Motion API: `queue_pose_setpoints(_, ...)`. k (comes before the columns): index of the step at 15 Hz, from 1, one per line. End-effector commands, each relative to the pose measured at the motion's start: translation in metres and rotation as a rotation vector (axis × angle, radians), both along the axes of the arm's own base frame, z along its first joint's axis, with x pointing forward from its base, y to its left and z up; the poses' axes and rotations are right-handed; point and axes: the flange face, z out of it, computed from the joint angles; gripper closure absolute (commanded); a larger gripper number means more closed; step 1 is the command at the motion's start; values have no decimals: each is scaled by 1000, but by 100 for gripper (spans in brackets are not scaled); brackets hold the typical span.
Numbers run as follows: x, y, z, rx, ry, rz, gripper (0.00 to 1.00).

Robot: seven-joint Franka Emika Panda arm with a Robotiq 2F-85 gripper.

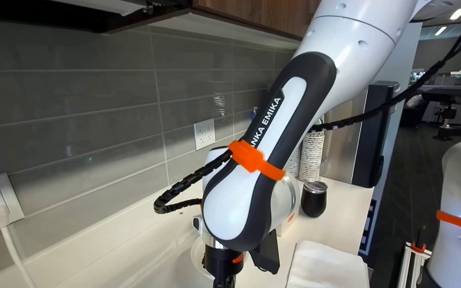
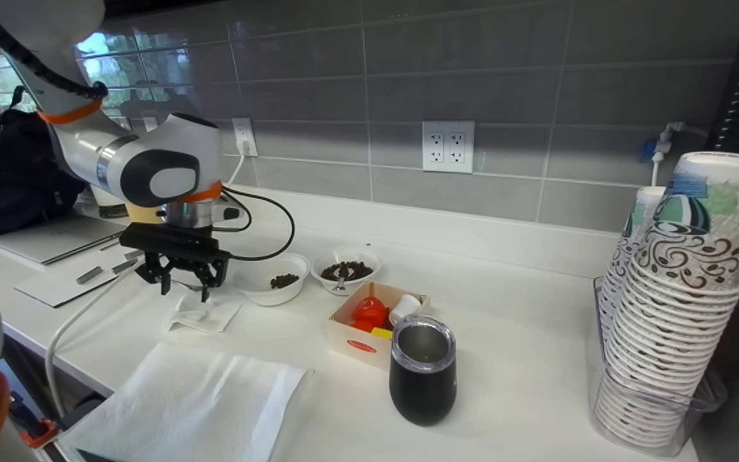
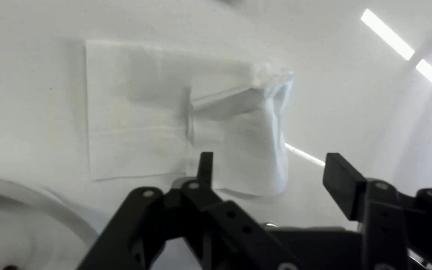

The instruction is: Pick a paper towel on the counter and use it to wipe the bowl on the left

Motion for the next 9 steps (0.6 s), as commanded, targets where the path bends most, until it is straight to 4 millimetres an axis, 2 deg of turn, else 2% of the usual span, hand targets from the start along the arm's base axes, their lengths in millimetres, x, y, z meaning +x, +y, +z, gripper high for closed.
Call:
queue_pose_setpoints(1,6,3,27,18,-28,8,0)
queue_pose_setpoints(6,12,-12,56,-40,-39,-59,0)
queue_pose_setpoints(9,22,-27,71,-97,-83,-141,0)
